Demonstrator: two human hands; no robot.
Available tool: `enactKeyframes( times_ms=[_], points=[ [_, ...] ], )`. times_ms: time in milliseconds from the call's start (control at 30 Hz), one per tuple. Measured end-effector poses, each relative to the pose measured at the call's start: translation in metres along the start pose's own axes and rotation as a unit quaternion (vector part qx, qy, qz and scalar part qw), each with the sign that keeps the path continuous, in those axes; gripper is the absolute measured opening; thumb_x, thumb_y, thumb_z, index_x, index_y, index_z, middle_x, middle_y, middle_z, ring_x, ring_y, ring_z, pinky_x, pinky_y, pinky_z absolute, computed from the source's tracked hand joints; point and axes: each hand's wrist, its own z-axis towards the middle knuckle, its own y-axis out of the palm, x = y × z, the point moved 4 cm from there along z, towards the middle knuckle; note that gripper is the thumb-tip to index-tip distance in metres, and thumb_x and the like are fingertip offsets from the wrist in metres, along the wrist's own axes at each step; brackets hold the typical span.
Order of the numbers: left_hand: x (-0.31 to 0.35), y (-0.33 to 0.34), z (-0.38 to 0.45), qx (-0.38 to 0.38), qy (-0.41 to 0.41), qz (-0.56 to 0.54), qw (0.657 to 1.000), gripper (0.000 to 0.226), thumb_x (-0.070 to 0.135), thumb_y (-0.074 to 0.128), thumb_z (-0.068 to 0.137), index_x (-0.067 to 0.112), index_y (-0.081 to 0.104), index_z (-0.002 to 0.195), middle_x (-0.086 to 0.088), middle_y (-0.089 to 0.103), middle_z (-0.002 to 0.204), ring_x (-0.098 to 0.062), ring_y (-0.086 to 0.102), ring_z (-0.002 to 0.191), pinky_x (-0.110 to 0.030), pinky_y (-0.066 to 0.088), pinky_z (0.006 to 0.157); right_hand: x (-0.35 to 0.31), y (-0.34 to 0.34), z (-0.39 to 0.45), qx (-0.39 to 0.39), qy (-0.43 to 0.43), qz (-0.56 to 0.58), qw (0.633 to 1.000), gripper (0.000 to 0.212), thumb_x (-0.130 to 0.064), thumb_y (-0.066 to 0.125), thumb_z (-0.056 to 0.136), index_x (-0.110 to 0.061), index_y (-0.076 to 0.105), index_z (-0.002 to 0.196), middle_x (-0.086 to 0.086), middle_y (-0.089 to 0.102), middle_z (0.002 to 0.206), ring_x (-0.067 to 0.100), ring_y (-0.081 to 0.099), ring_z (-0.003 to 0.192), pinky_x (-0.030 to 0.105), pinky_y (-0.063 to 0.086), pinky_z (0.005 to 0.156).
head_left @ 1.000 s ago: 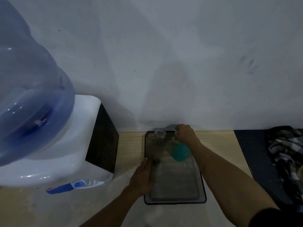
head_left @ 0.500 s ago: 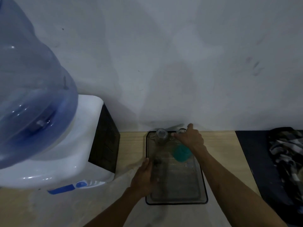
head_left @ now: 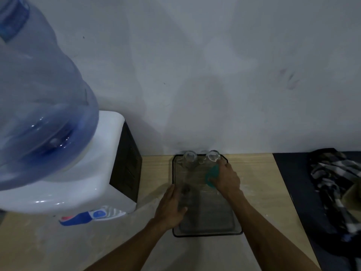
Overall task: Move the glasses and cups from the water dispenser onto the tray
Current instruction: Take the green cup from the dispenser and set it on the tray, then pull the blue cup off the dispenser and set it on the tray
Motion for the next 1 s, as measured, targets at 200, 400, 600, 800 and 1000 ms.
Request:
enactKeyframes(
  times_ms=[200, 400, 600, 800, 1000],
  points=[
    [-0.003, -0.018, -0.024, 0.049, 0.026, -0.060, 0.997, 0.074, 0.049, 0.059, 0.096, 0.027, 0.025, 0.158, 0.005, 0.031, 0.162, -0.014, 0.030, 0.148, -0.035, 0.031, 0.121, -0.002, 0.006, -0.036, 0.122, -0.027, 0.026, 0.992, 0.098, -0.058, 0.078, 0.076, -0.019, 0.031, 0.152, 0.017, 0.048, 0.145, 0.039, 0.050, 0.130, 0.056, 0.051, 0.099],
    [-0.021, -0.038, -0.087, 0.067, 0.042, -0.102, 0.992, 0.059, 0.038, 0.059, 0.100, 0.026, 0.036, 0.153, 0.018, 0.041, 0.145, 0.001, 0.038, 0.133, -0.011, 0.025, 0.108, -0.036, 0.033, -0.114, 0.181, -0.099, 0.090, 0.974, 0.074, -0.049, 0.065, 0.093, -0.003, 0.042, 0.147, 0.024, 0.039, 0.152, 0.040, 0.045, 0.138, 0.050, 0.046, 0.112],
    [-0.088, -0.047, -0.159, 0.056, 0.010, -0.121, 0.991, 0.056, 0.034, 0.069, 0.093, 0.033, 0.047, 0.145, 0.020, 0.053, 0.139, 0.013, 0.054, 0.112, 0.003, 0.034, 0.092, -0.099, 0.074, -0.192, 0.162, -0.153, 0.199, 0.954, 0.050, -0.032, 0.061, 0.097, -0.006, 0.052, 0.138, 0.016, 0.052, 0.137, 0.030, 0.051, 0.127, 0.036, 0.042, 0.109],
    [-0.170, -0.076, -0.209, 0.139, -0.062, -0.171, 0.973, 0.048, 0.028, 0.076, 0.088, 0.028, 0.060, 0.133, 0.009, 0.067, 0.125, -0.001, 0.066, 0.096, -0.023, 0.057, 0.089, -0.170, 0.119, -0.243, 0.121, -0.202, 0.217, 0.947, 0.029, -0.029, 0.064, 0.098, -0.017, 0.060, 0.124, 0.002, 0.062, 0.121, 0.021, 0.060, 0.114, 0.032, 0.050, 0.097],
    [-0.216, -0.130, -0.228, 0.303, -0.117, -0.203, 0.924, 0.052, 0.018, 0.084, 0.080, 0.015, 0.054, 0.121, -0.006, 0.061, 0.113, -0.014, 0.062, 0.085, -0.025, 0.054, 0.072, -0.229, 0.148, -0.277, 0.088, -0.224, 0.238, 0.941, 0.024, -0.028, 0.062, 0.100, -0.017, 0.064, 0.121, -0.004, 0.064, 0.115, 0.013, 0.063, 0.108, 0.029, 0.052, 0.095]
  ],
)
